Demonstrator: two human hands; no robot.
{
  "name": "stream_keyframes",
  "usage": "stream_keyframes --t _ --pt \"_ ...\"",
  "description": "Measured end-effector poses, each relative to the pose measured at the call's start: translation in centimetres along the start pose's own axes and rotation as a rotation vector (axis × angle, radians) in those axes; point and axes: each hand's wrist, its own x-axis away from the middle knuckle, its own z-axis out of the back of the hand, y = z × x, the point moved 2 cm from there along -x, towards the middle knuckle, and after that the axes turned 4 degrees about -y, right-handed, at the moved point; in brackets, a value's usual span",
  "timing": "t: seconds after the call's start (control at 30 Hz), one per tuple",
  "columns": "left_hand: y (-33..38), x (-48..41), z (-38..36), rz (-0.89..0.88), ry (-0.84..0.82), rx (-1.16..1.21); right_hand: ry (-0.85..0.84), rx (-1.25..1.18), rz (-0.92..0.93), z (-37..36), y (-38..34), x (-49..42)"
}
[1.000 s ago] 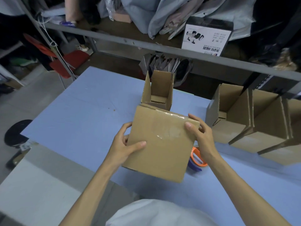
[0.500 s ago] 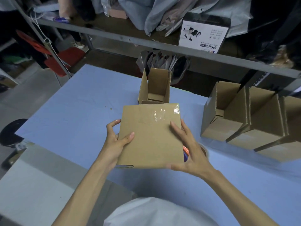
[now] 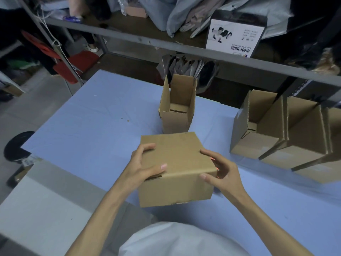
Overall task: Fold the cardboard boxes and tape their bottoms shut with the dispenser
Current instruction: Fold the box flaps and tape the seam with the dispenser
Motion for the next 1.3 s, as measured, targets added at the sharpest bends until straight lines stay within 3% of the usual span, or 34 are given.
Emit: stream_keyframes --t 0.23,0.4,0.47,0.53,0.6,0.67,0.73,0.87,0.97,1.03,1.17,1.3 --pt "-1.7 0.1 0.6 -0.044 -0.089 -0.051 0.176 -0.016 -0.158 -1.1 0.4 -0.8" --pt "-3.1 -1.2 0.6 -0.106 0.324 -0.007 0.292 0.119 -0.134 -2.2 -0.6 -1.9" --pt "-2.9 -1.6 0.4 -0.208 0.379 -0.055 0.33 0.249 -0.096 -2.6 -1.2 -2.2" --pt "-2.5 -2.0 0.7 -0.241 0.424 -0.038 0.274 0.322 0.005 -2.8 -1.8 -2.2" --pt "-2.5 -2.6 1.3 -0.199 0.454 0.019 0.099 0.429 0.141 -2.9 -2.0 -2.0" --pt "-2.4 -3.2 1.8 -0.134 0.433 0.048 -0.097 0.542 0.229 -2.9 -1.5 -1.6" --pt "-2.2 -3.8 1.9 -0.077 0.414 0.043 -0.178 0.585 0.236 -2.8 -0.6 -1.3" --pt "-1.4 -4.2 0.8 -0.057 0.431 -0.168 -0.032 0.537 0.2 -2.5 0.2 -1.1" --pt "-0.8 -3.4 -0.1 -0.128 0.303 -0.41 -0.029 0.522 0.15 -2.6 0.2 -1.6" --pt "-0.2 -2.9 -0.1 -0.267 0.234 -0.52 -0.025 0.5 0.115 -2.6 -0.1 -1.8" --pt "1.2 -3.7 0.5 -0.388 0.067 -0.634 0.052 0.49 0.047 -2.6 -0.3 -2.2" --pt "2.4 -6.1 -0.5 -0.517 0.195 -0.821 0.205 0.409 -0.019 -3.5 -0.1 -2.9"
